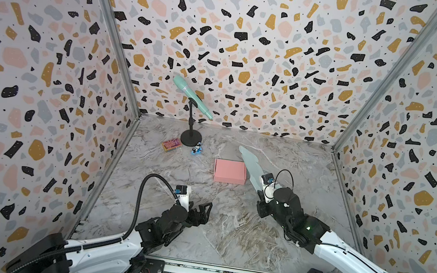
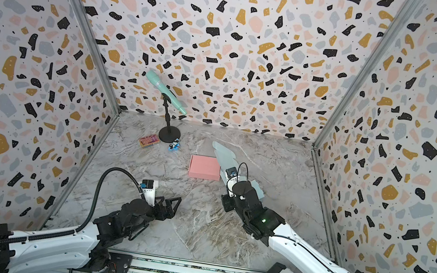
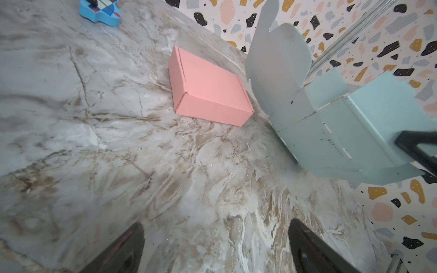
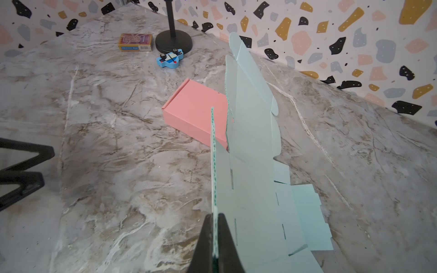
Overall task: Fold the paper box
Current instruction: 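Lift the mint blank's edge with the right gripper, raising it upright, then drag the mint blank toward the robot and the left gripper with the right gripper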
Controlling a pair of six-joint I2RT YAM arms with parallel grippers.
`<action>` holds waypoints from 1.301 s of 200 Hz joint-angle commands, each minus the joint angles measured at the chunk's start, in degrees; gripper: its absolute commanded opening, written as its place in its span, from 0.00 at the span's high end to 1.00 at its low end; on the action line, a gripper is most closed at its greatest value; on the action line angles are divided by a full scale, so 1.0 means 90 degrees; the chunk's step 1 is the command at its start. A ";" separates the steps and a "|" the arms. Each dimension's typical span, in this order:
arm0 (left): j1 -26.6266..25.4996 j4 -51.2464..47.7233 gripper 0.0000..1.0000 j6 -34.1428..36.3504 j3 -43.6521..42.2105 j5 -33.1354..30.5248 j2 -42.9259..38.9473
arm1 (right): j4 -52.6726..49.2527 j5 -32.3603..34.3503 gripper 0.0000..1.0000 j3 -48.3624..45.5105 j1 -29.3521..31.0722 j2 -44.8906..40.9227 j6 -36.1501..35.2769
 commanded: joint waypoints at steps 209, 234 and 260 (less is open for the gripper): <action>0.0504 -0.3250 0.03 0.1110 0.1333 -0.0662 -0.2383 | 0.0495 0.0151 1.00 -0.0289 0.3315 0.0777 -0.0556; 0.0505 -0.3206 0.03 0.1094 0.1313 -0.0648 -0.2382 | 0.0403 0.0019 1.00 -0.0213 0.3540 0.1181 -0.0741; 0.0499 -0.3240 0.03 0.1119 0.1284 -0.0668 -0.2379 | 0.0378 -0.0087 1.00 -0.0189 0.3594 0.1471 -0.0836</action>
